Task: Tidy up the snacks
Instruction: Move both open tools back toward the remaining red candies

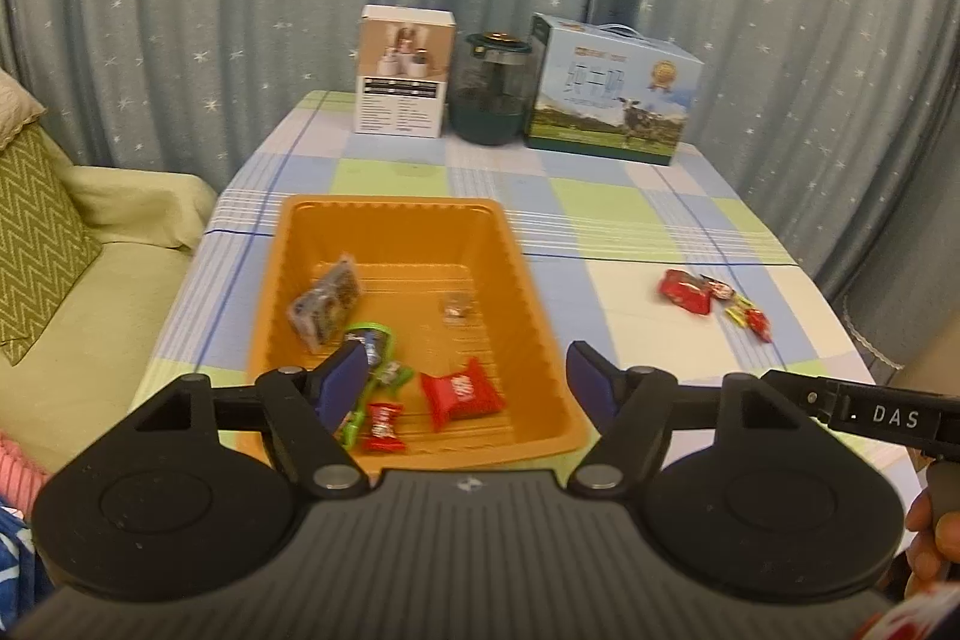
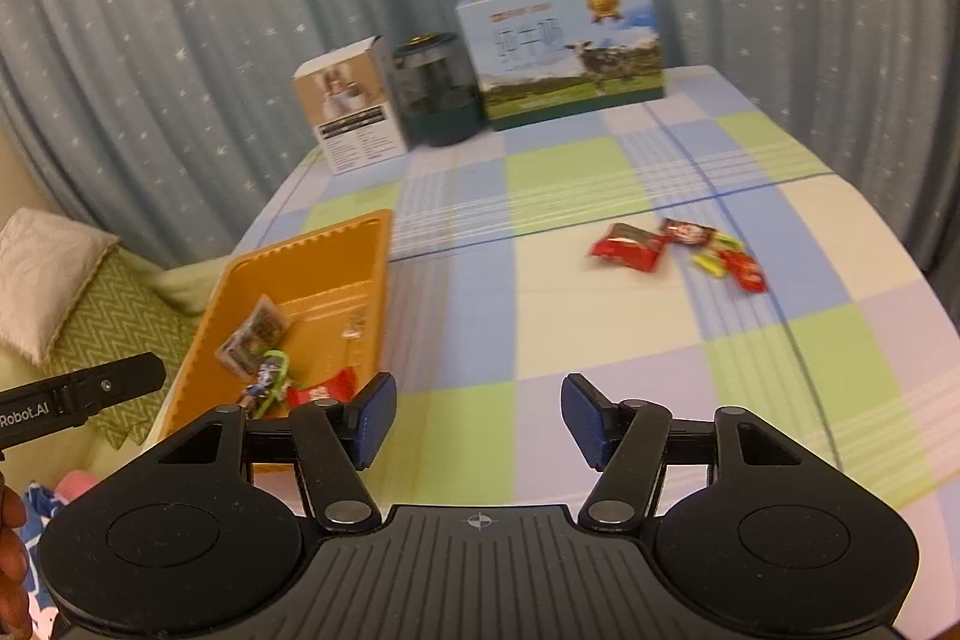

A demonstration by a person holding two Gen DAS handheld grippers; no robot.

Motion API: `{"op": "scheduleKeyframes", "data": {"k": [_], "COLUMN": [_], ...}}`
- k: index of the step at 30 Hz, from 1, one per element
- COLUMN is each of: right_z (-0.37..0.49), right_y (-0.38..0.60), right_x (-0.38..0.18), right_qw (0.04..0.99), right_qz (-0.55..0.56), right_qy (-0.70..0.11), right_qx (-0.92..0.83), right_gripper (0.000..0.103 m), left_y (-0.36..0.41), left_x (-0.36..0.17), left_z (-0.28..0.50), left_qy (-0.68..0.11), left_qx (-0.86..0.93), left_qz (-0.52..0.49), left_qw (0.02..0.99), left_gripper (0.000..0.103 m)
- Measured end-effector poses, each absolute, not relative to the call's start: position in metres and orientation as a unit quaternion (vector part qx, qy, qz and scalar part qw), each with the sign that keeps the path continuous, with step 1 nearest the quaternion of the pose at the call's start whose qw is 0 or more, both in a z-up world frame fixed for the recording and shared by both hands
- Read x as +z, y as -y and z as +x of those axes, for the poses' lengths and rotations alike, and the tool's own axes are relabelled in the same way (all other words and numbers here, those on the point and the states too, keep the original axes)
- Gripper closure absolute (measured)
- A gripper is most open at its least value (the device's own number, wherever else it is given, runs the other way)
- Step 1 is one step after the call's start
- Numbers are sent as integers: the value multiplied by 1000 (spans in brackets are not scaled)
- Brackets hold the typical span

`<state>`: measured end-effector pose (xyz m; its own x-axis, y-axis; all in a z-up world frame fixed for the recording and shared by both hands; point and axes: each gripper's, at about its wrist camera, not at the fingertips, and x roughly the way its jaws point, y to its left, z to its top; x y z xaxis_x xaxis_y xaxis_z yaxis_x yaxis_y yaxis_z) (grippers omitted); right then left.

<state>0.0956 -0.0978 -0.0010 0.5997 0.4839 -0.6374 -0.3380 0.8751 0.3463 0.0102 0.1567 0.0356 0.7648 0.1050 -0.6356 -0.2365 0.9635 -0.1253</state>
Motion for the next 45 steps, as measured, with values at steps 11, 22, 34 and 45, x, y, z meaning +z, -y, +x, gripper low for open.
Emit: {"op": "scheduleKeyframes", "data": {"k": [11, 22, 34, 45], "right_z": [89, 86, 98, 141], "right_y": [158, 196, 220, 228], "right_x": [-2, -6, -14, -27], "right_qw": [899, 902, 905, 912], "right_qz": [114, 134, 143, 122], "right_qy": [-385, -385, -384, -375], "right_qx": [175, 141, 115, 116], "right_gripper": [38, 37, 37, 37], "left_y": [-104, -71, -47, -34], "left_x": [34, 30, 21, 6], "left_z": [20, 33, 57, 107], "left_qy": [-332, -337, -345, -351], "left_qx": [45, 12, -13, -32], "left_qz": [-87, -72, -60, -52], "left_qw": [938, 939, 937, 934], "left_gripper": [24, 22, 20, 19]}}
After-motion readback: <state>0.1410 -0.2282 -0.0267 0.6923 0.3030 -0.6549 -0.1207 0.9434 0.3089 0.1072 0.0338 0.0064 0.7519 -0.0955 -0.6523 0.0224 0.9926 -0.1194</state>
